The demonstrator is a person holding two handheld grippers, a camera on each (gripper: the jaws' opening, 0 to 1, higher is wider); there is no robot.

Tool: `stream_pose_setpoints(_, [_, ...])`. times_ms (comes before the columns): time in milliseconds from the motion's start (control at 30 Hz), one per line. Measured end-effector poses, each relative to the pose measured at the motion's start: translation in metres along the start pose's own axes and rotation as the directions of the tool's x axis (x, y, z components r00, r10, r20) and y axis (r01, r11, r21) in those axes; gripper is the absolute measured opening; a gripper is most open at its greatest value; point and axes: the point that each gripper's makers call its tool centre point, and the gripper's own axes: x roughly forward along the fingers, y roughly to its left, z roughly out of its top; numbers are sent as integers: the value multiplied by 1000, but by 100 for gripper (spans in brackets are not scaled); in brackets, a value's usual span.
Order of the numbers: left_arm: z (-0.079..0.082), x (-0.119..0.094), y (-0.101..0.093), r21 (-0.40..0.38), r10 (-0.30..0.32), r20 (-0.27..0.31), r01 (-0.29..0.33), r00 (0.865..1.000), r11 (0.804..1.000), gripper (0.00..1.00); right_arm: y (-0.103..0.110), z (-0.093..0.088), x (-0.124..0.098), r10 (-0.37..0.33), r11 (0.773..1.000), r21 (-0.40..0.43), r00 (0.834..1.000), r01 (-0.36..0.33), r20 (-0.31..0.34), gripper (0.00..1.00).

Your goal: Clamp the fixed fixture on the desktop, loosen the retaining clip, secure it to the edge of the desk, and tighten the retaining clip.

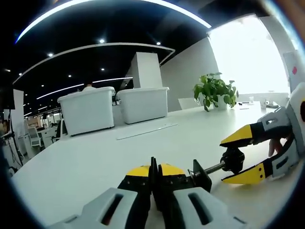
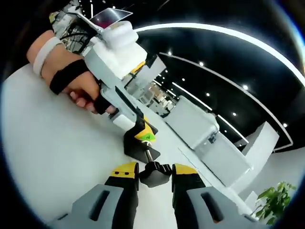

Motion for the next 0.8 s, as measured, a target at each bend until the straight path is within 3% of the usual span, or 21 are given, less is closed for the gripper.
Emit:
stream_pose_setpoints(67, [0, 0, 0, -3, 0, -1, 0, 1000, 1000, 6, -2, 5, -2, 18, 1000, 15, 1000, -19, 21, 26])
stream_pose_setpoints(100, [0, 0, 0, -8, 0, 0, 0, 1000, 1000, 6, -5, 18, -6, 23, 992, 125, 997, -33, 80, 26])
stream_pose_setpoints(133, [0, 0, 0, -7, 1, 1, -1, 1000, 1000, 6, -11, 26, -10, -7, 961, 277, 992, -28, 125, 26])
stream_pose_setpoints(167, [0, 0, 0, -8, 0, 2, 0, 1000, 1000, 6, -14, 30, -15, -15, 902, 429, 990, -48, 141, 29])
stream_pose_setpoints(233, [0, 0, 0, -10, -1, 2, 1, 1000, 1000, 6, -20, 23, -20, -12, 773, 631, 994, -61, 111, 38])
stream_pose_setpoints(267, [0, 0, 0, -8, -2, 2, 2, 1000, 1000, 6, -32, 13, -8, -11, 708, 703, 994, -67, 106, 43])
stream_pose_setpoints(300, [-1, 0, -1, -8, -2, 1, 2, 1000, 1000, 6, -34, 8, -7, -6, 659, 749, 995, -70, 99, 46])
stream_pose_setpoints(333, [-1, -1, -1, -9, -2, 1, 2, 1000, 1000, 6, -34, 1, -8, 7, 564, 823, 997, -72, 82, 47])
stream_pose_setpoints(367, [-1, 2, 0, -9, -3, 0, 3, 1000, 1000, 6, -36, -4, -7, 12, 455, 887, 997, -76, 79, 48])
stream_pose_setpoints(467, [-1, 5, 1, -7, -7, 1, 7, 1000, 1000, 6, -35, -21, -7, 66, 160, 985, 997, -60, 50, 44])
stream_pose_setpoints(500, [0, 4, 1, -7, -8, 1, 8, 1000, 1000, 6, -33, -28, -7, 84, 130, 990, 996, -44, 33, 41])
stream_pose_setpoints(567, [0, 4, 0, -7, -9, 1, 9, 1000, 1000, 6, -29, -38, -7, 106, 109, 994, 994, -4, -8, 33])
stream_pose_setpoints(633, [0, 3, -1, -5, -10, 1, 10, 1000, 1000, 6, -21, -42, -6, 146, 67, 998, 989, 12, -22, 27])
stream_pose_setpoints(733, [1, 1, -2, -6, -12, 2, 12, 1000, 1000, 6, -14, -39, -4, 180, -25, 1000, 984, 0, 5, 23])
stream_pose_setpoints(800, [0, 1, -3, -7, -12, 2, 12, 1000, 1000, 6, -10, -37, -2, 202, -36, 999, 979, -9, 16, 21])
